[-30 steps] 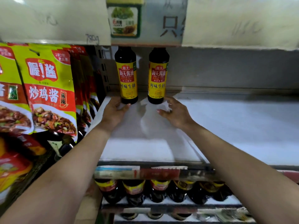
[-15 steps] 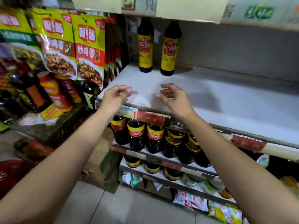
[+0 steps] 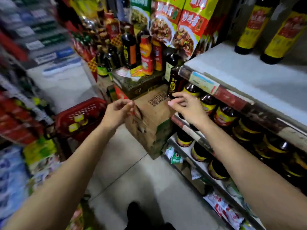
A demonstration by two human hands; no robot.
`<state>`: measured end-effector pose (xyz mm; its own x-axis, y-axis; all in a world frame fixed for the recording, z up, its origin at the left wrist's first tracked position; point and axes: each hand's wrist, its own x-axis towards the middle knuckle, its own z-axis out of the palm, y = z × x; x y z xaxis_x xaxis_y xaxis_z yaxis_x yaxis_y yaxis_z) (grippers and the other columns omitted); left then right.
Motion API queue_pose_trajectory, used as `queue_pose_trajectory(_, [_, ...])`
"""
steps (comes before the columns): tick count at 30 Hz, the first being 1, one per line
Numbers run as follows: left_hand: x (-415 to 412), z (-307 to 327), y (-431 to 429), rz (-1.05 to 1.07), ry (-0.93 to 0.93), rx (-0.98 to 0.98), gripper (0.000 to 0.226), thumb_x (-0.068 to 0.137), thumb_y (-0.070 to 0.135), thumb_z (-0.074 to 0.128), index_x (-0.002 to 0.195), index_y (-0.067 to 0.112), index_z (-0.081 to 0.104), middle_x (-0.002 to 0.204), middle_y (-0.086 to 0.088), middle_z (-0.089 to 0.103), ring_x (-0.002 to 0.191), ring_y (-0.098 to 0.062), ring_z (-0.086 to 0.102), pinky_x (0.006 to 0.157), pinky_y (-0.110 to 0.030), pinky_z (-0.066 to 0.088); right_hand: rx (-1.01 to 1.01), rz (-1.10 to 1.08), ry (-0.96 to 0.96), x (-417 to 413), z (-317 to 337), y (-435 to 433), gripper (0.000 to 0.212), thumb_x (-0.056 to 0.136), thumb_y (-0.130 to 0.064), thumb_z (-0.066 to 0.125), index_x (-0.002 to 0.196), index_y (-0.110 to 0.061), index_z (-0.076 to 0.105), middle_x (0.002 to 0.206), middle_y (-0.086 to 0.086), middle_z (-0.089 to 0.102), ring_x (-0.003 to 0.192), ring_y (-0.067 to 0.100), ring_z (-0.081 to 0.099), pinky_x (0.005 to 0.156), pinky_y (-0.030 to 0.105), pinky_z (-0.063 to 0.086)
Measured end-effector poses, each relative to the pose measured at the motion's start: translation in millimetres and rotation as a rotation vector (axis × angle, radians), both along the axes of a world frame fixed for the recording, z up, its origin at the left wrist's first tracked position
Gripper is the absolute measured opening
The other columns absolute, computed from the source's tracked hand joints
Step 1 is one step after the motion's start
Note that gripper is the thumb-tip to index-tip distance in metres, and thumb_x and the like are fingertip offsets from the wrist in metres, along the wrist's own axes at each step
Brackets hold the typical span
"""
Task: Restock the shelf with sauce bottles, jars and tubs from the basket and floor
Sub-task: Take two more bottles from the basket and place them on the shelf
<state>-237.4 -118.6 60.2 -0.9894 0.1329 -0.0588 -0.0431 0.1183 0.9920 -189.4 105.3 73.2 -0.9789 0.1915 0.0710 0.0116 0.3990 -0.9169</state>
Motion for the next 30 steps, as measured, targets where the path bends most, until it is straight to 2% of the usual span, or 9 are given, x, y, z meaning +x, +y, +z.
queue_pose_trajectory(4, [7.1,-21.8,-72.2,0.131,0.001,-0.051,0.022,0.093,0.008,0.05,0.076,0.019,0.059,0.059,0.009,0.065,0.061,-0.005,0.059,0.057,-0.015,0.046,-0.041,0.119,-0.052,-29.2,-21.1,-57.6,0.031,0.082,-0.014,0.068,0.11,-0.005,0.059,0.089,0.007,0.063,0.07,-0.008,0.058,0.07,0.004,0.043])
queue_pose_trajectory(6, [10.0,-32.9,-105.6,0.16,0.003,-0.089,0.021,0.093,0.01,0.051,0.078,0.021,0.06,0.072,0.004,0.064,0.069,-0.008,0.06,0.059,-0.012,0.048,-0.034,0.184,-0.087,-43.0,-30.2,-84.2,0.028,0.083,-0.016,0.067,0.109,-0.01,0.058,0.09,0.006,0.064,0.078,0.001,0.058,0.072,0.004,0.043])
queue_pose_trajectory(8, [10.6,-44.3,-140.2,0.185,-0.018,-0.098,0.018,0.092,0.011,0.053,0.08,0.022,0.061,0.078,0.002,0.064,0.07,-0.004,0.063,0.062,-0.012,0.048,-0.029,0.238,-0.127,-57.1,-41.1,-111.5,0.024,0.083,-0.02,0.068,0.104,-0.017,0.057,0.084,-0.004,0.063,0.082,0.006,0.059,0.077,0.007,0.044])
queue_pose_trajectory(10, [11.5,-53.3,-168.7,0.208,-0.058,-0.1,0.015,0.091,0.012,0.055,0.081,0.021,0.062,0.078,0.002,0.064,0.066,0.004,0.063,0.063,-0.011,0.047,-0.01,0.26,-0.136,-68.2,-52.6,-134.6,0.022,0.082,-0.023,0.068,0.101,-0.021,0.057,0.082,-0.008,0.063,0.087,0.012,0.06,0.086,0.02,0.045])
queue_pose_trajectory(15, [7.2,-71.0,-233.9,0.334,-0.136,-0.064,0.012,0.091,0.012,0.054,0.083,0.017,0.061,0.084,-0.001,0.064,0.065,0.005,0.064,0.071,-0.017,0.048,-0.04,0.315,-0.177,-91.0,-69.1,-190.6,0.022,0.083,-0.017,0.067,0.103,-0.014,0.058,0.088,0.006,0.065,0.089,0.018,0.06,0.084,0.026,0.045])
queue_pose_trajectory(18, [0.9,-76.4,-261.3,0.396,-0.158,-0.069,0.013,0.092,0.014,0.053,0.082,0.019,0.06,0.086,0.0,0.064,0.066,0.005,0.064,0.068,-0.015,0.046,-0.043,0.324,-0.212,-107.1,-76.9,-213.1,0.02,0.083,-0.019,0.067,0.101,-0.018,0.057,0.088,0.005,0.065,0.09,0.018,0.06,0.086,0.033,0.046])
queue_pose_trajectory(22, [-13.6,-81.7,-284.2,0.45,-0.188,-0.054,0.013,0.091,0.016,0.054,0.081,0.021,0.061,0.084,0.0,0.065,0.075,-0.006,0.064,0.079,-0.026,0.047,-0.062,0.342,-0.254,-134.6,-88.4,-236.6,0.02,0.082,-0.018,0.068,0.099,-0.02,0.058,0.089,0.005,0.065,0.091,0.021,0.061,0.086,0.036,0.046])
queue_pose_trajectory(26, [-41.4,-90.4,-297.2,0.492,-0.223,-0.025,0.016,0.091,0.013,0.053,0.079,0.019,0.061,0.081,0.0,0.064,0.068,-0.001,0.064,0.078,-0.025,0.047,-0.09,0.375,-0.274,-172.2,-99.1,-255.2,0.016,0.082,-0.015,0.068,0.092,-0.024,0.058,0.082,-0.002,0.065,0.084,0.02,0.061,0.076,0.028,0.047])
queue_pose_trajectory(30, [-86.8,-95.6,-305.1,0.519,-0.237,-0.011,0.011,0.092,0.01,0.052,0.084,0.012,0.06,0.081,-0.003,0.063,0.059,0.006,0.063,0.06,-0.008,0.048,-0.11,0.401,-0.285,-221.1,-110.6,-271.7,0.02,0.083,-0.011,0.066,0.101,-0.012,0.058,0.09,0.008,0.065,0.081,0.015,0.059,0.068,0.014,0.046])
